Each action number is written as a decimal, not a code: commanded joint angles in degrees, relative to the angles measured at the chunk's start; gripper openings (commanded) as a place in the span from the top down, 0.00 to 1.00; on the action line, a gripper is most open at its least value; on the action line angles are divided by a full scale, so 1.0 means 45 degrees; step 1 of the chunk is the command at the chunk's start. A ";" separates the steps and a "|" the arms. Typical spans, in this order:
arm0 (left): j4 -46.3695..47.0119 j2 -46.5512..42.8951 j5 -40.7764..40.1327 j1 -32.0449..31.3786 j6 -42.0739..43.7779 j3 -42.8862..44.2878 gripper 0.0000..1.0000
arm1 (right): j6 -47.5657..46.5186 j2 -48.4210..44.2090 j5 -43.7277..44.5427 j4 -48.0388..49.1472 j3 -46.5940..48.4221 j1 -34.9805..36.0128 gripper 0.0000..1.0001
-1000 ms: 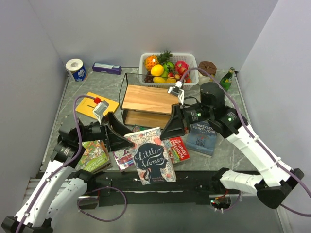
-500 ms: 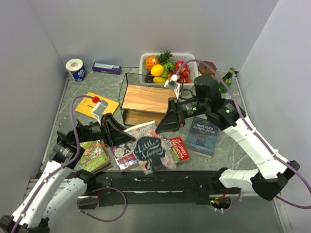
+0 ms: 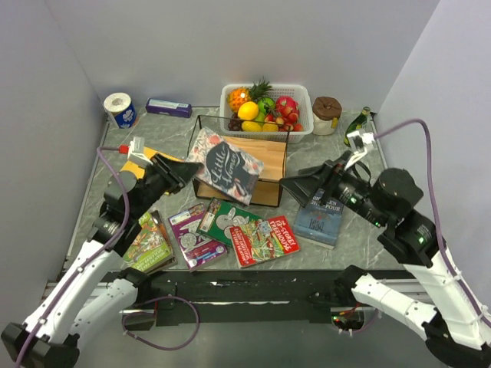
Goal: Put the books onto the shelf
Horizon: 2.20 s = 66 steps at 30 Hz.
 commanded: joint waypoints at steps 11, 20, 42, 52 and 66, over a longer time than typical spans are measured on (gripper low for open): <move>0.6133 0.3921 -0.2712 -0.0046 -0.3625 0.0517 0.99 | 0.0649 -0.1820 0.2241 0.2434 -0.3512 0.0077 0.01; 0.2818 0.5700 -0.3650 -0.0124 -0.3391 0.1961 0.81 | 0.0669 -0.1820 0.2084 0.2806 -0.4197 0.0077 0.02; -0.7378 0.7593 -0.4783 -0.0202 -0.0481 0.8385 0.29 | -0.0230 -0.0922 0.2924 0.2552 -0.3885 0.0077 0.02; -0.9391 0.7615 -0.7066 -0.0260 0.0730 1.0145 0.29 | -0.0503 -0.0141 0.2592 0.2493 -0.3494 0.0077 0.03; -0.8221 0.6520 -0.8652 0.0538 0.0283 0.8215 0.29 | -0.1284 0.3001 -0.0803 0.2280 -0.1486 0.0097 0.80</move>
